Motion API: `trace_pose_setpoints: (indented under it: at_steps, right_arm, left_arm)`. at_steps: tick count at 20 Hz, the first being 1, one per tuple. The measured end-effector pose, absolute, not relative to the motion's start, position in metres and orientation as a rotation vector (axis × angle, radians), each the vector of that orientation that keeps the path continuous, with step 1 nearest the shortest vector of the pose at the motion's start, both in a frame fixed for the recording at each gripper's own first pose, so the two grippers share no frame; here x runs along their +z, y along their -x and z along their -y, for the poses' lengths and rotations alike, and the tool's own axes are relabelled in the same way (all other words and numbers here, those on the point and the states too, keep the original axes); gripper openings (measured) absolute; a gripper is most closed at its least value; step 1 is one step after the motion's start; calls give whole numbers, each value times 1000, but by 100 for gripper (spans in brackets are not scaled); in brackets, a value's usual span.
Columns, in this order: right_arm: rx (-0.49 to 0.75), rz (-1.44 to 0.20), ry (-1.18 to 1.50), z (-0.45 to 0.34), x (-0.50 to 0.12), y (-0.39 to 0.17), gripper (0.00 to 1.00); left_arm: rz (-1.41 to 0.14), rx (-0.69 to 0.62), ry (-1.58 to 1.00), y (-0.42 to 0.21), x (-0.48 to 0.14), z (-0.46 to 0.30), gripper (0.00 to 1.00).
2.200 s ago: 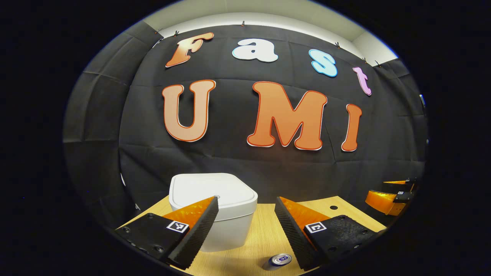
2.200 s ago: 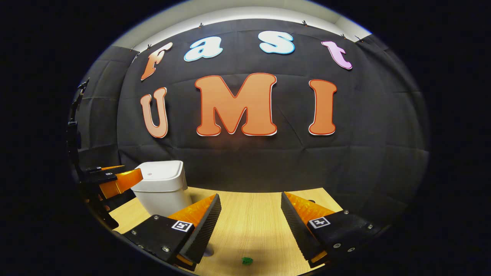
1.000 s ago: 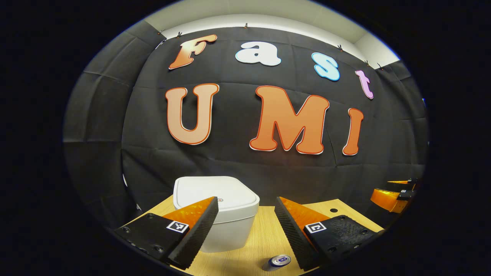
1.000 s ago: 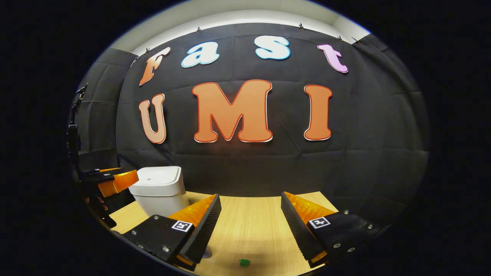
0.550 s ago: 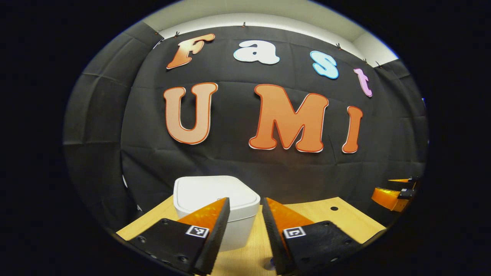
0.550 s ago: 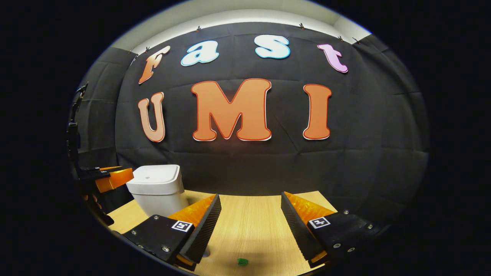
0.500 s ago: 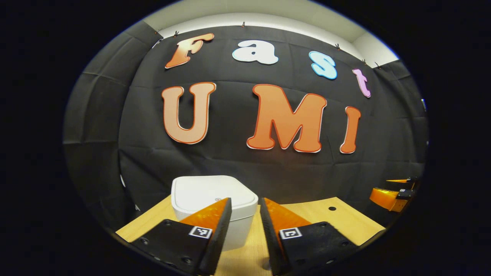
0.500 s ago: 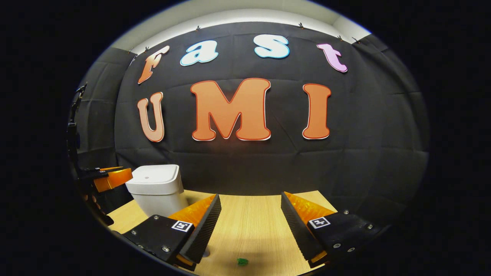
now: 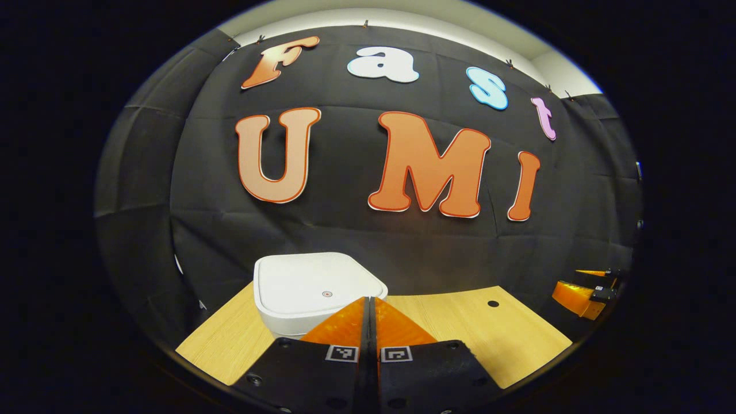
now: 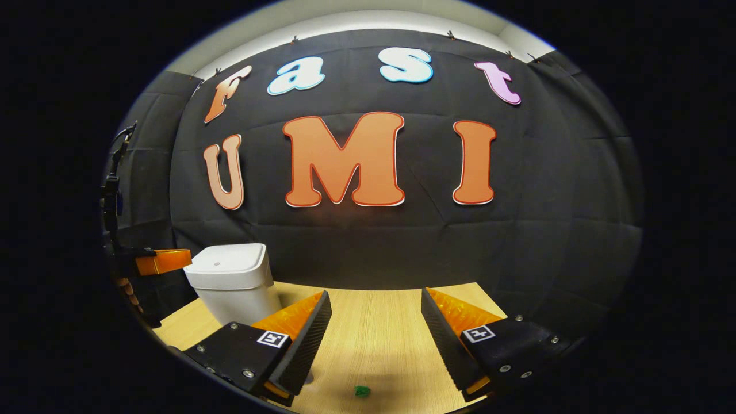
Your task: Press the lid of the desktop garbage bin to open it, pick up the crumpled paper on the desktop and throw it into the bin, then pick up the pop can on the desktop and drop it into the bin, and finally close the garbage bin lid.
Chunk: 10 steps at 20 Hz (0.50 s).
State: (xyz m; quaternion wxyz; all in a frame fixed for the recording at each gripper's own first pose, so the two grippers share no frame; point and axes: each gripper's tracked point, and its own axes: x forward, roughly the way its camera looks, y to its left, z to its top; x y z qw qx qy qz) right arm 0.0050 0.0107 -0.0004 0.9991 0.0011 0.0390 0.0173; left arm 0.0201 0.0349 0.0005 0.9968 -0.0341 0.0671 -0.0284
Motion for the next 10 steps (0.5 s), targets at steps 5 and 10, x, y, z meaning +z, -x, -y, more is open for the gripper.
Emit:
trace_pose_setpoints:
  at_steps: [5,10]
  right_arm:
    - [37,-81,0,-9,3,-9,94]
    - [44,-75,13,-10,8,-12,94]
  left_arm:
    - [-171,-77,63,-48,27,-61,0]
    - [-295,-110,5,-85,27,-86,0]
